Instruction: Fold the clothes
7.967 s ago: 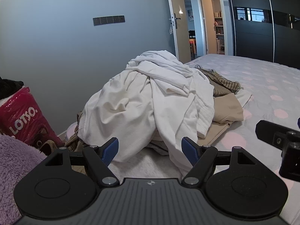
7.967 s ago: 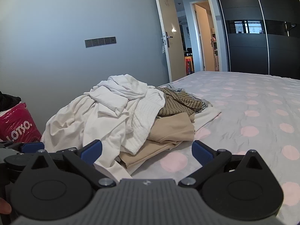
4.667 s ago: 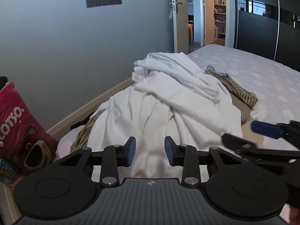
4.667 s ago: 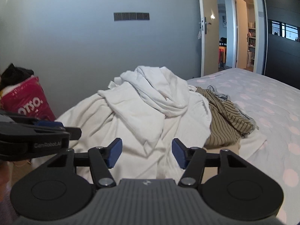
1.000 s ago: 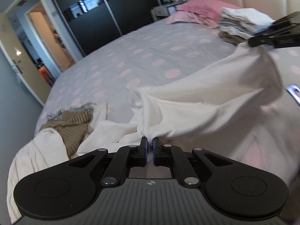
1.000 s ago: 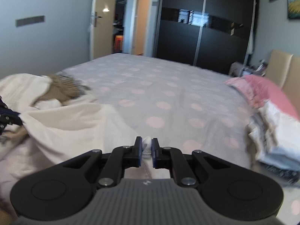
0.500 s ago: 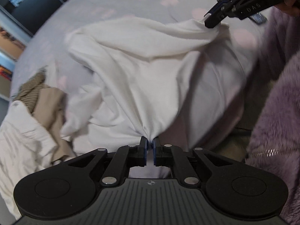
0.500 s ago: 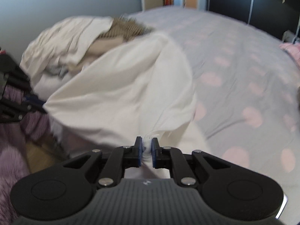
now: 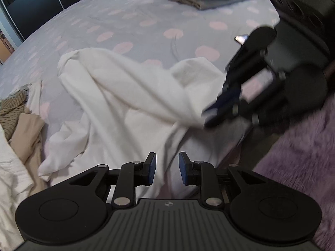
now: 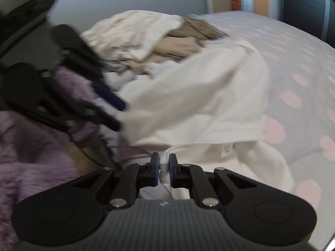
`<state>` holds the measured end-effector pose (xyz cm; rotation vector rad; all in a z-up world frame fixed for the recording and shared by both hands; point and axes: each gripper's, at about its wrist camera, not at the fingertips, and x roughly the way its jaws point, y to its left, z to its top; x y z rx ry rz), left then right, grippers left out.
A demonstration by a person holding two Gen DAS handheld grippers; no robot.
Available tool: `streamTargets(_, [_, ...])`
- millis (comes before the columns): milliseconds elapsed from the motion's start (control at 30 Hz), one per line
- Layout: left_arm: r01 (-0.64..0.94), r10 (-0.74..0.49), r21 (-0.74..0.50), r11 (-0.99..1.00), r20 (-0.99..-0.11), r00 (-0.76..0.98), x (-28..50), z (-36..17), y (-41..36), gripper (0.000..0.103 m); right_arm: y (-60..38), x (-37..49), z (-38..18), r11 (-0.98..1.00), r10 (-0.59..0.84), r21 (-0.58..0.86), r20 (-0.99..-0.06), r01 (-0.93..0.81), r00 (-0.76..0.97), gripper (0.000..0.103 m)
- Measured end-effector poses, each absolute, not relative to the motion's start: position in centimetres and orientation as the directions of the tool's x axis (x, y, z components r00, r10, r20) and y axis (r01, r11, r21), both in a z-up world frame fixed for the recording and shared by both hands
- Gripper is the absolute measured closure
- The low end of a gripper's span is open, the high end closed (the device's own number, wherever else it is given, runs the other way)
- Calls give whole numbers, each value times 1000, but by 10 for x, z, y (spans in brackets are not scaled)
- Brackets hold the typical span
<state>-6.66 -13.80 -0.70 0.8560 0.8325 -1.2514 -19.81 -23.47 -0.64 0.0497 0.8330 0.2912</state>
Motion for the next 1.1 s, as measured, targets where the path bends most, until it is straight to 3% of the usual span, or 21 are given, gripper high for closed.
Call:
streamTargets(167, [982, -468, 4, 190, -879, 94, -62, -13, -146, 81, -222, -195, -9, 957, 255, 102, -746, -272, 616, 85])
streamTargets(267, [969, -488, -54, 242, -870, 73, -60, -15, -150, 81, -222, -197, -9, 957, 243, 84, -751, -276, 614, 67])
streamTargets(400, [951, -511, -95, 293, -857, 72, -60, -16, -154, 80, -224, -204, -1, 953, 196, 3, -770, -304, 607, 63])
streamTargets(667, [901, -459, -238, 362, -887, -49, -63, -41, -168, 65, -252, -199, 5, 953, 27, -160, -801, -258, 597, 63])
streamTargets(1000, [865, -328, -176, 470, -945, -14, -69, -84, -190, 65, -269, -194, -15, 821, -95, -400, -799, -407, 594, 63])
streamTargets(1100, [852, -287, -155, 501, -958, -5, -69, -97, -195, 75, -271, -187, -23, 815, -101, -413, -792, -407, 602, 63])
